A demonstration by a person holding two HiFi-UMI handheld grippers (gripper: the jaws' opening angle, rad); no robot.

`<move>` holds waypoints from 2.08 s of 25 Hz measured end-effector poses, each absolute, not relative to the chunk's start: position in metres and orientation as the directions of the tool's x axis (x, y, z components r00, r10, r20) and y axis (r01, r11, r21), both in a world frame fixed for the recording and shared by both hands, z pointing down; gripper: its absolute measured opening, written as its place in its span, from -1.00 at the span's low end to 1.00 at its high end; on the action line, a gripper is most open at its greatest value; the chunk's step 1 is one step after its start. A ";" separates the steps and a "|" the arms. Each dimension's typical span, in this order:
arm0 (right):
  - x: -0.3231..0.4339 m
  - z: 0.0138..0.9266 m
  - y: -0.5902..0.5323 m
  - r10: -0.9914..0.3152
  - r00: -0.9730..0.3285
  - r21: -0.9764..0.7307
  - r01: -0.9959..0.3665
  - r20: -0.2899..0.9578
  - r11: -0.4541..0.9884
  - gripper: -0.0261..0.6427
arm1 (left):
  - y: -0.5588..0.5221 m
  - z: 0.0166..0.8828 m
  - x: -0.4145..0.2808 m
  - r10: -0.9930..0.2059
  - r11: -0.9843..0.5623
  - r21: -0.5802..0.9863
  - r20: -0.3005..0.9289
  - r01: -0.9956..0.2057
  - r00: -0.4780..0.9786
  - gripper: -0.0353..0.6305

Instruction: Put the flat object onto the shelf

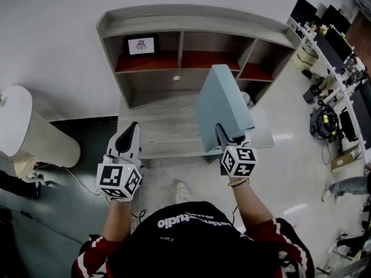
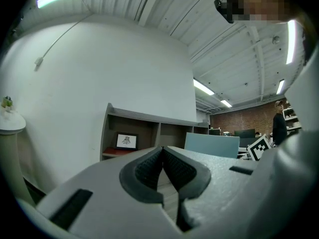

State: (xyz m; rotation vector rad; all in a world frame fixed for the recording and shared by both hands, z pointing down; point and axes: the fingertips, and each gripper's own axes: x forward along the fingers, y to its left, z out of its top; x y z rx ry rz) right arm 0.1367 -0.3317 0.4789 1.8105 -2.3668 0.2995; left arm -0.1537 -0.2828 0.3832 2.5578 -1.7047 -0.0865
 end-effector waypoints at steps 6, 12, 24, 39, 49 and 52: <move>0.130 0.516 -0.360 -0.936 -0.243 -0.038 -0.970 0.253 0.241 -0.11 | -0.301 0.398 -0.148 -0.922 -0.384 0.081 0.022 -0.920 0.387 -0.88; 0.121 0.550 -0.381 -0.932 -0.213 -0.025 -0.976 0.293 0.215 -0.11 | -0.318 0.411 -0.151 -0.923 -0.377 0.080 0.052 -0.923 0.382 -0.88; 0.109 0.601 -0.415 -0.918 -0.183 -0.001 -0.981 0.352 0.195 -0.11 | -0.335 0.419 -0.148 -0.923 -0.373 0.078 0.067 -0.925 0.378 -0.88; 0.101 0.633 -0.465 -0.922 -0.131 0.007 -0.990 0.365 0.144 -0.11 | -0.347 0.423 -0.167 -0.942 -0.317 0.068 0.093 -0.946 0.323 -0.88; 0.093 0.639 -0.501 -0.930 -0.095 0.012 -0.994 0.355 0.106 -0.11 | -0.353 0.424 -0.178 -0.953 -0.278 0.073 0.101 -0.958 0.284 -0.88; 0.091 0.640 -0.512 -0.932 -0.085 0.015 -0.995 0.353 0.096 -0.10 | -0.355 0.424 -0.183 -0.957 -0.264 0.073 0.101 -0.962 0.271 -0.88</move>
